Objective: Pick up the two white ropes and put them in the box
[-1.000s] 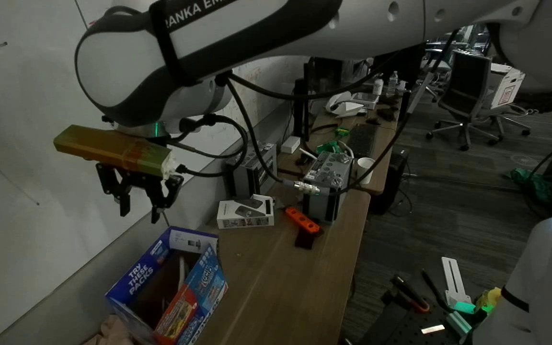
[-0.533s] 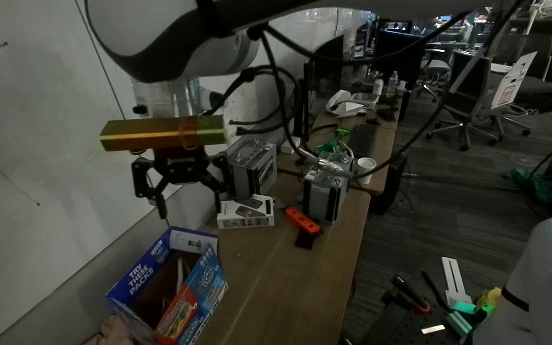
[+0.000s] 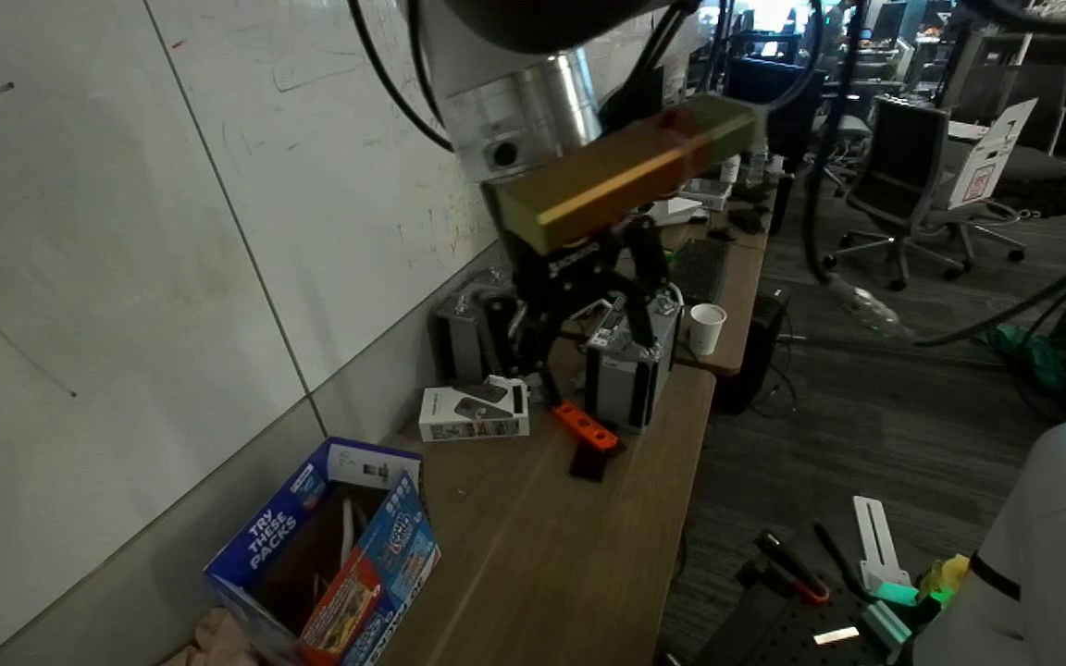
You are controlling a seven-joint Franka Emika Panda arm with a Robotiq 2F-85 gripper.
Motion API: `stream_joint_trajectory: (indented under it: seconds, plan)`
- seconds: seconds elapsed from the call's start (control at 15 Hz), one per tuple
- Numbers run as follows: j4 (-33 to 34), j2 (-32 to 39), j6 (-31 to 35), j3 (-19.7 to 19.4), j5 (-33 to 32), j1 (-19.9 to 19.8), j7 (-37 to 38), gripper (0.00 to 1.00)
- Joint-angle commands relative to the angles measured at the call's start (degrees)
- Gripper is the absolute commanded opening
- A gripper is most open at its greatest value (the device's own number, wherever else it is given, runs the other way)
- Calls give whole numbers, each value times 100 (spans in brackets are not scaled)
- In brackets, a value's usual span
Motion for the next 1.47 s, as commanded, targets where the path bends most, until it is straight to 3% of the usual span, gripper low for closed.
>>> stream_joint_trajectory:
  seconds: [0.0, 0.07, 0.2, 0.4, 0.73, 1.4]
  plan:
    - [-1170, -1460, 233, -313, -562, 166, -1131, 100]
    - [-1371, -1765, 319, -187, -599, -63, -1494, 100]
    - [-1615, -2149, 629, -348, -597, -63, -1956, 100]
    - [-1753, -2381, 1053, -650, -34, -102, -2315, 100]
    - [-1897, -2346, 1304, -918, 617, -213, -2803, 100]
    - [-1995, -2265, 1136, -871, 664, -452, -3113, 100]
